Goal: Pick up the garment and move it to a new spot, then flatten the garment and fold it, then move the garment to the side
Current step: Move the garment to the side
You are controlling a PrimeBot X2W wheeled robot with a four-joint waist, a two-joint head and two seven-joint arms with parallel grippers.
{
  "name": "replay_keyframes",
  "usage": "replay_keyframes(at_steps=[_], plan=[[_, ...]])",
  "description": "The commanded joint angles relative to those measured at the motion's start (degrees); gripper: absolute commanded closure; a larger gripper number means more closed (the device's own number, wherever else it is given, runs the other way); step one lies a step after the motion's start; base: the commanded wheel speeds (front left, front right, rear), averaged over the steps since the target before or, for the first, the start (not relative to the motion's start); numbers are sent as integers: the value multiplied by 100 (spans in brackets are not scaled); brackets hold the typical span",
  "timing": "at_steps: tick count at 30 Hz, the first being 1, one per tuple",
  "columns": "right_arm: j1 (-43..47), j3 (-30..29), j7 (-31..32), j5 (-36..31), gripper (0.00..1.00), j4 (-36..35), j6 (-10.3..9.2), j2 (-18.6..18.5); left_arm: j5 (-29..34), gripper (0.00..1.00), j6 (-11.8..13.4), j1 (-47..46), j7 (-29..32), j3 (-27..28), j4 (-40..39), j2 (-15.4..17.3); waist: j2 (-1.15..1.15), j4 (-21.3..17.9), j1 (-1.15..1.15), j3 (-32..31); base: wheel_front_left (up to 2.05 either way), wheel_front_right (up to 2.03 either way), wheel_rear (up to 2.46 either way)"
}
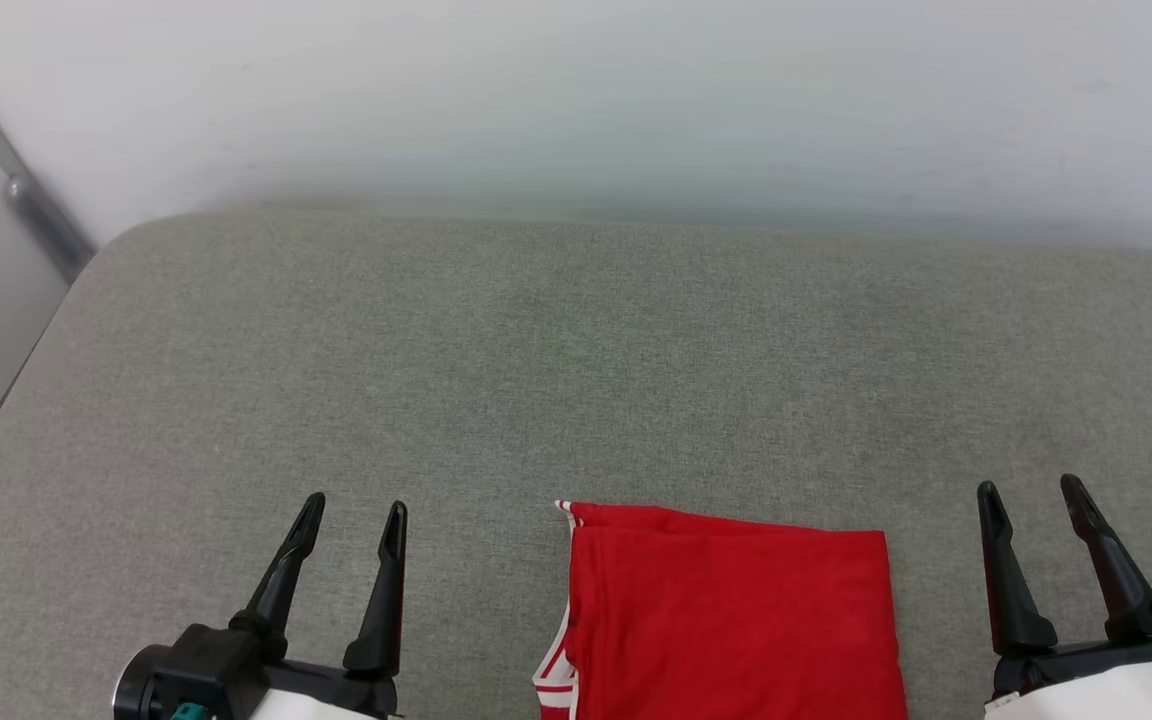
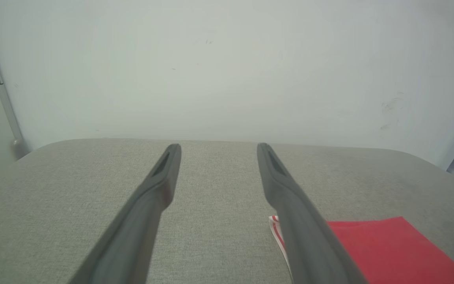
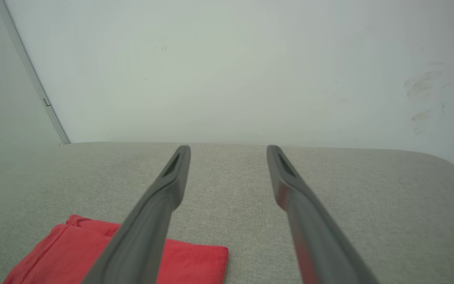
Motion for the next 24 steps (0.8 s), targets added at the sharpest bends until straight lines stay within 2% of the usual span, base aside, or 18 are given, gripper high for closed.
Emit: replay_keyframes(at_steps=[1,5,10,14,17,21,24], plan=[[40,9,-20,20,0,17,-2,25,13,0,-7,29,-26,4,-21,1,0,-5,0,-10,0,0,0],[41,-23,74,103,0,39,-2,48,28,0,-7,46,-26,-19,-28,24,0,-12,0,-7,0,0,0],[117,126,815,300,0,3,-1,-314,1,0,-6,-2,-26,-48,-3,-1,0,38,0,96,0,0,0],[118,463,2012,589,0,-147,-1,-804,52,0,-7,-24,-26,-81,48,0,0,74,0,190,0,0,0],[91,487,3086,848,0,-314,-2,-1004,57,0,-7,-91,-26,-99,59,-18,0,115,0,299,0,0,0],[-24,339,4438,1076,0,-467,-2,-891,59,0,-6,-199,-26,-196,85,-40,0,228,0,457,0,0,0],[-144,171,5301,1046,0,-491,-1,-671,45,0,-7,-292,-26,-261,103,-54,0,332,0,579,0,0,0]])
